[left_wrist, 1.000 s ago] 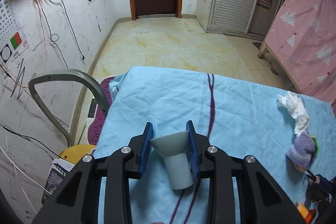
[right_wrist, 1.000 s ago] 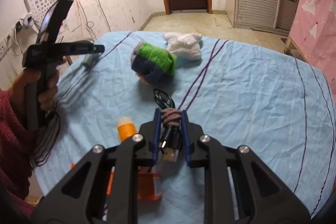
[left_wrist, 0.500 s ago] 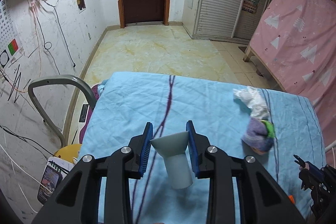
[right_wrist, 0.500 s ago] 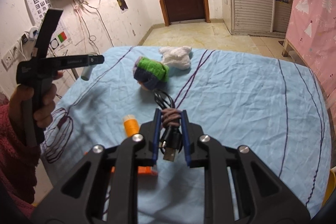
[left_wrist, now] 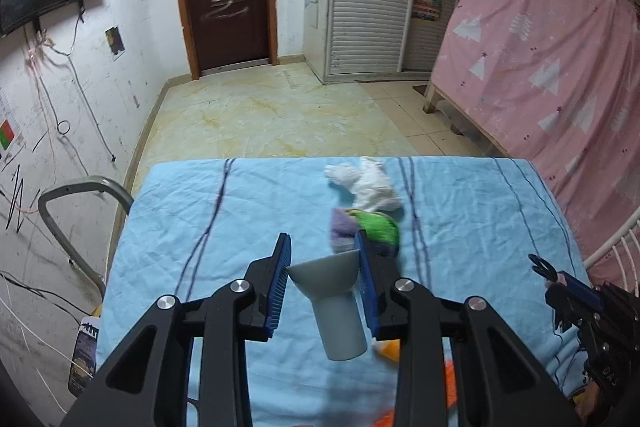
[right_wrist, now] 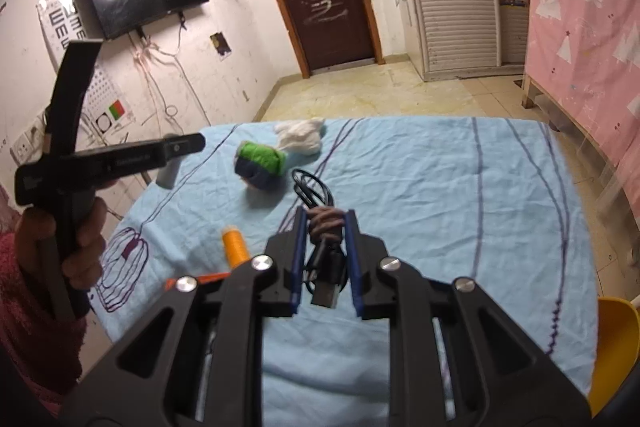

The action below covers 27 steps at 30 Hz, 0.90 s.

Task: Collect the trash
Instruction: 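Carry the nozzle and cable to the yellow bin and open both tools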

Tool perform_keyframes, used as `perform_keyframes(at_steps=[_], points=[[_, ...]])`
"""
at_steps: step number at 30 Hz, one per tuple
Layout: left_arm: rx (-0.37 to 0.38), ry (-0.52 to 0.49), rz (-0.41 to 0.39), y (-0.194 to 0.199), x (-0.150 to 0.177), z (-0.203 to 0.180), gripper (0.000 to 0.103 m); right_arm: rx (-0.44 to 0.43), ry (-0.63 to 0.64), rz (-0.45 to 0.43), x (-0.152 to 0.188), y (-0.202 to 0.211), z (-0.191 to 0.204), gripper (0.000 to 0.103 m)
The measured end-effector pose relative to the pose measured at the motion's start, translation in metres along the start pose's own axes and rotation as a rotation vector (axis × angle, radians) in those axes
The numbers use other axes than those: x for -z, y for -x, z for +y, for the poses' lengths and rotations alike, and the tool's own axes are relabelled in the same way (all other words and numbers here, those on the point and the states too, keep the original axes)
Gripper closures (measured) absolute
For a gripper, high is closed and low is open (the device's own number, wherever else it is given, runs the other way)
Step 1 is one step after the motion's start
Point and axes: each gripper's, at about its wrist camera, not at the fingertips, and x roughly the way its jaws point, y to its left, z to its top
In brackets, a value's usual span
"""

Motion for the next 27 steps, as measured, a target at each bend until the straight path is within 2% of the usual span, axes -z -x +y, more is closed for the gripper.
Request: perform_keyframes(at_steps=[15,27], points=[[0.058,-0.135,0.003,0.003,0.003,-0.093,0.079,0.043,-0.131,-0.093,0.012,0.051,-0.069,0.085],[0.123,-0.254,0.011,-0.002,0.011,-0.178,0.079,0.117,-0.238,-0.163,0.027,0.094,-0.13,0.085]])
